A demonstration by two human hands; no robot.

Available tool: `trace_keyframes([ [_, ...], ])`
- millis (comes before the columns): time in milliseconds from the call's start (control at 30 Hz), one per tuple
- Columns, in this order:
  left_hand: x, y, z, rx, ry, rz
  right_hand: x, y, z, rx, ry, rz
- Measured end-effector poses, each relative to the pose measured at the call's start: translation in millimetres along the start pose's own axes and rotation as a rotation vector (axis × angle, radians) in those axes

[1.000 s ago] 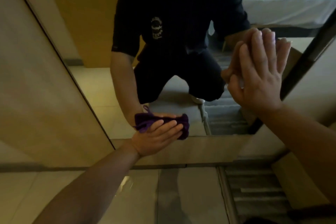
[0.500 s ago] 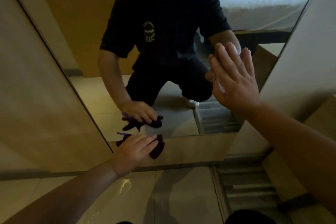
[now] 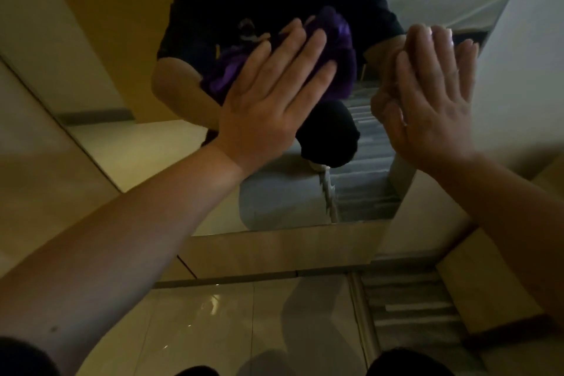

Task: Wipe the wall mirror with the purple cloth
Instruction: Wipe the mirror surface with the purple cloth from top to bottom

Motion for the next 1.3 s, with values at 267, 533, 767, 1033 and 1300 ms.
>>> trace_keyframes([
  [267, 85.5, 63.4, -156.7, -0.337, 0.261, -0.052, 4.8, 9.6, -2.8, 0.11, 0.016, -0.003],
  [533, 135.4, 91.7, -286.6, -0.686, 0.383, -0.154, 2.8, 4.0, -0.5, 0.167, 0.006, -0.048],
  [767, 130.2, 69.0, -255.4, -0.85, 0.267, -0.42, 1.9, -3.2, 4.1, 0.057, 0.025, -0.046],
  [1033, 52.2, -3.9, -37.6, -0.19, -0.087, -0.375, 27.1, -21.9, 1.7, -0.009, 0.025, 0.023],
  [1300, 36.7, 30.0, 41.1, 0.019, 0.009, -0.05, 57.4, 1.4, 4.1, 0.084, 0.025, -0.076],
])
Point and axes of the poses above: each hand's wrist, its own z-axis towards the middle knuckle, its own y-axis out of the palm, x = y × z, the point moved 9 cm from there along z, towards the middle knuckle, and after that the axes turned 14 degrees about -z, right-handed, at the moved point
